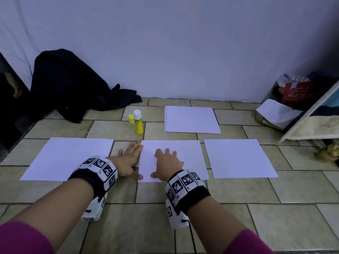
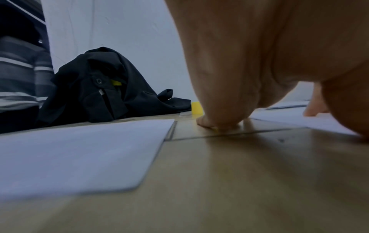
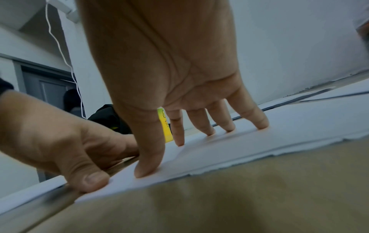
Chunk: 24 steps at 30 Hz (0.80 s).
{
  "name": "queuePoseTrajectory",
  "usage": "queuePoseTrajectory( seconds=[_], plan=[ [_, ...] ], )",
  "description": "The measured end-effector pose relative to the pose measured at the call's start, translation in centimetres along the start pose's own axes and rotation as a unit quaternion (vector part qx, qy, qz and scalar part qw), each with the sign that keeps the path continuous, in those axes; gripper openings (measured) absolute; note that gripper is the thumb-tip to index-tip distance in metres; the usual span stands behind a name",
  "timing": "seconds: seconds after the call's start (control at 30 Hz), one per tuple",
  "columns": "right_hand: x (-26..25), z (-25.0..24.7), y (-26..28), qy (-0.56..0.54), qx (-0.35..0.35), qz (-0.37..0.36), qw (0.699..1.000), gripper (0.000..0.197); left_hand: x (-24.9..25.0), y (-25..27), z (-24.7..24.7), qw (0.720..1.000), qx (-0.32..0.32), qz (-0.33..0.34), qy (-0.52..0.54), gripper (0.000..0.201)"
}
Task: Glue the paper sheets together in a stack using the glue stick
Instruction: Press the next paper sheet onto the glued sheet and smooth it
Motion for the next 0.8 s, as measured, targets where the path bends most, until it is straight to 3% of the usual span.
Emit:
queuePoseTrajectory(
  seconds=[0.23, 0.37, 0.47, 0.57, 0.67, 0.8],
  plan=[
    [-0.2, 0.0, 0.1, 0.041, -0.007, 0.008, 0.999, 0.076, -0.3, 0.1, -0.2, 1.0, 0.0, -0.003, -0.017, 0.117],
    [-1.2, -0.5, 0.3, 0.117, 0.016, 0.029, 0.993, 0.074, -0.1, -0.5, -1.0, 0.996, -0.012, -0.032, -0.083, 0.125],
    [-3.6, -0.6, 0.0, 0.137, 0.014, -0.043, 0.99, 0.074, 0.1, -0.8, -1.4, 0.989, -0.014, -0.056, -0.135, 0.124],
    [-4.9, 0.0, -0.4, 0.122, -0.05, -0.147, 0.98, 0.096, 0.9, -0.5, -1.8, 0.981, 0.003, -0.07, -0.18, 0.121],
    [-2.7, -0.7, -1.4, 0.114, -0.073, -0.16, 0.978, 0.113, 1.2, -0.3, -2.1, 0.977, 0.006, -0.065, -0.201, 0.121],
    [1.7, -2.3, -2.3, 0.094, -0.064, -0.101, 0.988, 0.111, 0.7, -0.4, -2.1, 0.974, -0.015, -0.072, -0.213, 0.122]
  ],
)
Point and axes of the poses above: each hand's wrist, its own y-axis away from the middle knuckle, its own z-axis out of the palm, x = y × z, the point moved 9 cm from there along -y, towards the middle knuckle, and after that the axes turned 6 degrees about z, right-handed, at the moved point
